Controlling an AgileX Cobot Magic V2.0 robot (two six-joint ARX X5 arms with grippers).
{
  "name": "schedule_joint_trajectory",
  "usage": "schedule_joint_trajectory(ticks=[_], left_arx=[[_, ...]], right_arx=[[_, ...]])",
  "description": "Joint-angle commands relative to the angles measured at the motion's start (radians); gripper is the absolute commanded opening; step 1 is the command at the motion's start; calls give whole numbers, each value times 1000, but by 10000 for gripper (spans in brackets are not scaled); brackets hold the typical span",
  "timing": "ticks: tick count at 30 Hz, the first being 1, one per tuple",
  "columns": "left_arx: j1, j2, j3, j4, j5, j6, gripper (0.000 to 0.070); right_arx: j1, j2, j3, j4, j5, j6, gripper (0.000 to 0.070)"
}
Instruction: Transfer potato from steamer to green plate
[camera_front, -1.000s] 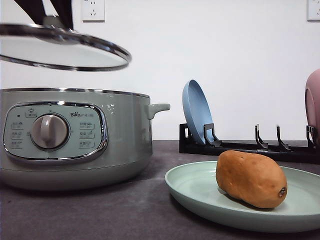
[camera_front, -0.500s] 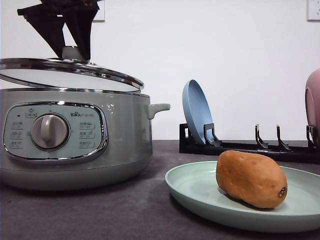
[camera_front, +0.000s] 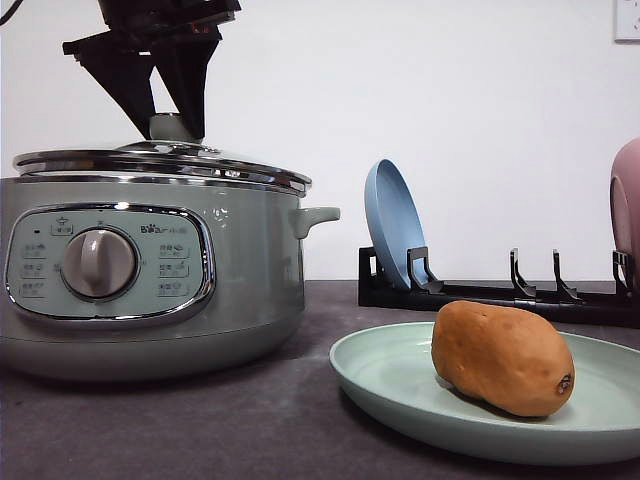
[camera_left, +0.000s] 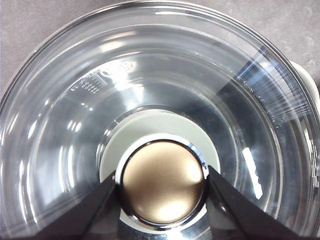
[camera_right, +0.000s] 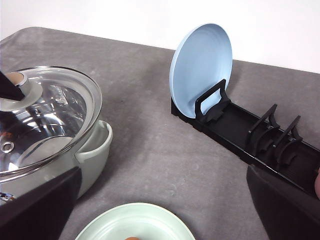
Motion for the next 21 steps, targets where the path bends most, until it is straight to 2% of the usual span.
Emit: schedule_joint_trajectory(ticks=[1, 21], left_arx=[[-5, 16, 37, 4, -12, -1, 1], [-5, 12, 37, -71, -17, 4, 1]], right_arx=[[9, 4, 16, 4, 5, -15, 666], [9, 5, 16, 5, 5, -15, 666]])
